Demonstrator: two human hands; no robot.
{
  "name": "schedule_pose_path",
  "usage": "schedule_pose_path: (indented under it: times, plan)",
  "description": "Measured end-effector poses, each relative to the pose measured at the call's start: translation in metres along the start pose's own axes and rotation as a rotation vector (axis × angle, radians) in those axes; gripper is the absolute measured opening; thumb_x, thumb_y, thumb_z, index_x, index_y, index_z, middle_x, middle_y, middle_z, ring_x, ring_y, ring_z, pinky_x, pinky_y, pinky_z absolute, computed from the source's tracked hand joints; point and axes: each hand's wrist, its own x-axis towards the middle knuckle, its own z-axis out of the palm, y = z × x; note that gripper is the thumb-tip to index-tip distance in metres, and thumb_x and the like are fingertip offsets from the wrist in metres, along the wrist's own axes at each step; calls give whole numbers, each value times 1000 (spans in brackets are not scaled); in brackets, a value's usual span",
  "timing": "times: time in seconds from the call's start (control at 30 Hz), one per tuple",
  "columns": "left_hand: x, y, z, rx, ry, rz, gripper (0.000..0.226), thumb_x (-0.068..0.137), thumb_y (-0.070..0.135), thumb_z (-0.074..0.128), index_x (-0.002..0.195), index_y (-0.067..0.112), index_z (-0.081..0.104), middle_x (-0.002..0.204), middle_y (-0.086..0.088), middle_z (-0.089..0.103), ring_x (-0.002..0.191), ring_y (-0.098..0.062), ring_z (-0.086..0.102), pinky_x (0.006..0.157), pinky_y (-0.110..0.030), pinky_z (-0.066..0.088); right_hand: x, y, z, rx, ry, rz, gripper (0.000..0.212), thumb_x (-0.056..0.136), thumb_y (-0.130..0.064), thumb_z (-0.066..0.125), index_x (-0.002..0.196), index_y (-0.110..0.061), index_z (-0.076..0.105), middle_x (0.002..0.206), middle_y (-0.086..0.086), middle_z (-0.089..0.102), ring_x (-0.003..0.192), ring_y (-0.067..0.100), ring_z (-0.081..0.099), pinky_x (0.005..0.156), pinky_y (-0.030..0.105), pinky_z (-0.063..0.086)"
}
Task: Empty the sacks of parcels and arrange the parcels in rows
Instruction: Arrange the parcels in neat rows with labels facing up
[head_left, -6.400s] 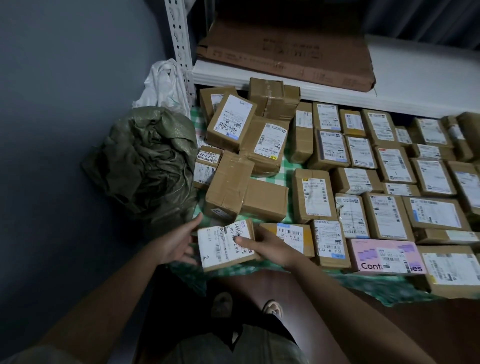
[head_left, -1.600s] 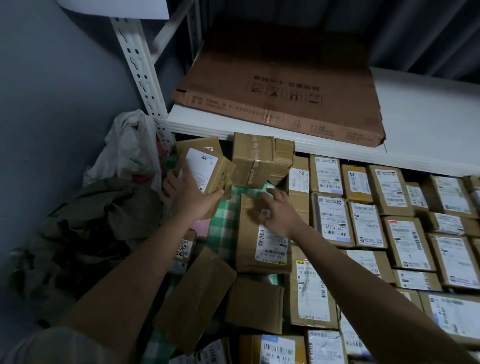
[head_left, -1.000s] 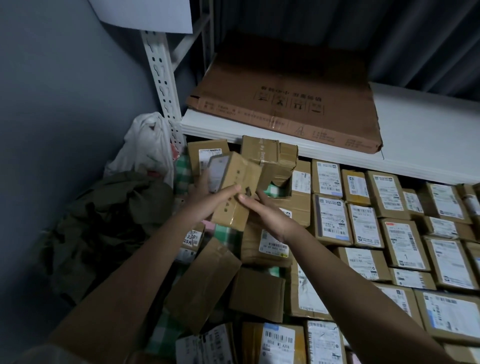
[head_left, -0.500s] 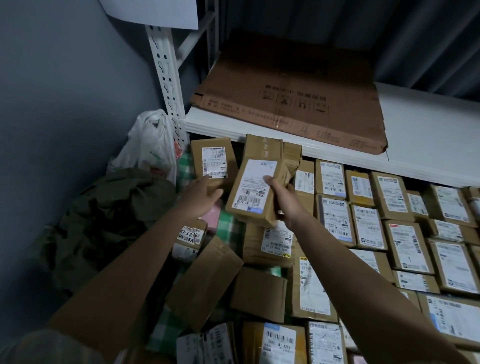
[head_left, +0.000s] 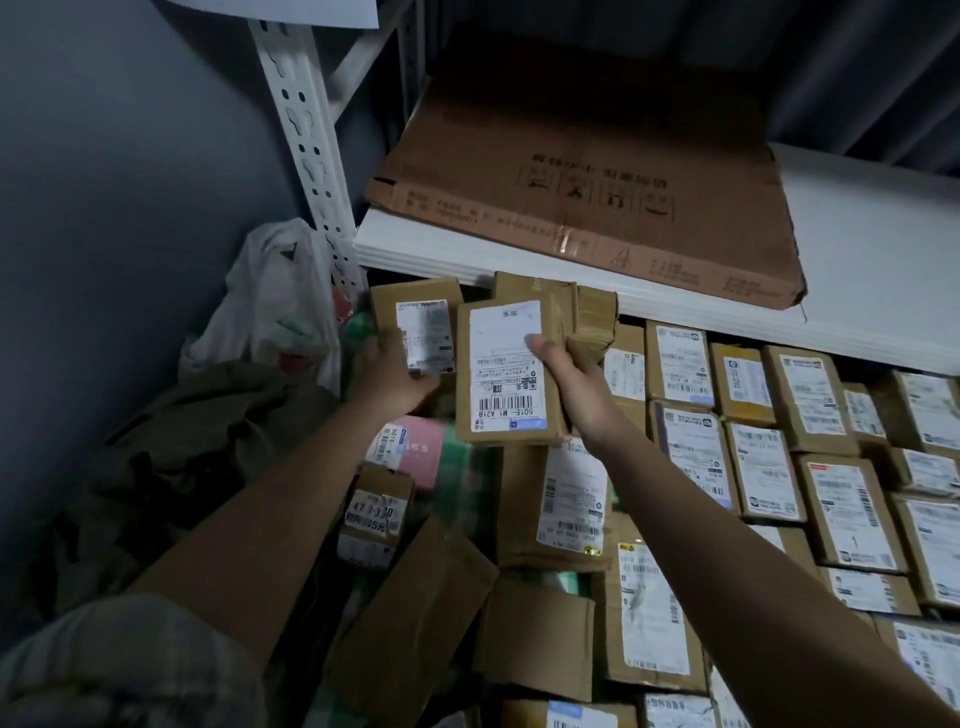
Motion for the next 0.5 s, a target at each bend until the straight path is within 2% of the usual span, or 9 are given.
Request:
schedule_pose_path:
  times: [0.07, 0.13, 0.23, 0.3, 0.37, 0.5]
  plan:
    - [3, 4, 4, 99, -45, -15, 88, 79, 41, 69, 150, 34, 18, 157, -8, 7, 144, -38, 7, 114, -57, 22, 8, -11, -5, -84, 18, -47, 105, 67, -71, 69, 151, -22, 28, 131, 0, 60, 110, 20, 64, 100, 43, 48]
    - [16, 7, 8, 241, -118, 52, 96, 82, 41, 71, 153, 36, 5, 160, -3, -14, 146, -33, -15, 117, -56, 7, 25, -23, -12, -83, 36, -54, 110, 62, -75, 70, 149, -20, 31, 129, 1, 63, 110, 23, 65, 100, 46, 48]
    - [35, 6, 15, 450, -193, 169, 101, 80, 47, 71, 153, 36, 3, 158, -1, -23, 142, -33, -27, 115, -62, -1, 49, -38, -18, 37, 3, -45, 74, 80, -61, 65, 136, -14, 51, 110, 5, 73, 97, 25, 71, 94, 46, 53]
    - [44, 0, 20, 560, -234, 193, 98, 80, 47, 71, 153, 37, 6, 159, -3, -23, 143, -36, -24, 114, -63, 3, 59, -42, -17, 36, -28, -37, 61, 82, -62, 59, 125, -19, 62, 109, 5, 73, 99, 26, 71, 96, 46, 52]
    - [50, -6, 19, 636, -243, 205, 91, 85, 41, 68, 152, 38, 7, 159, -4, -21, 145, -39, -16, 113, -62, 16, 64, -40, -14, 21, -36, 11, 62, 77, -69, 52, 117, -24, 68, 109, 3, 73, 101, 26, 70, 99, 48, 49]
    - [56, -23, -3, 669, -216, 174, 94, 88, 10, 63, 151, 40, 0, 161, -4, -15, 146, -41, -2, 106, -52, 37, 72, -32, -18, 70, 4, 53, 63, 74, -72, 48, 113, -28, 69, 109, 1, 73, 105, 26, 68, 104, 50, 45]
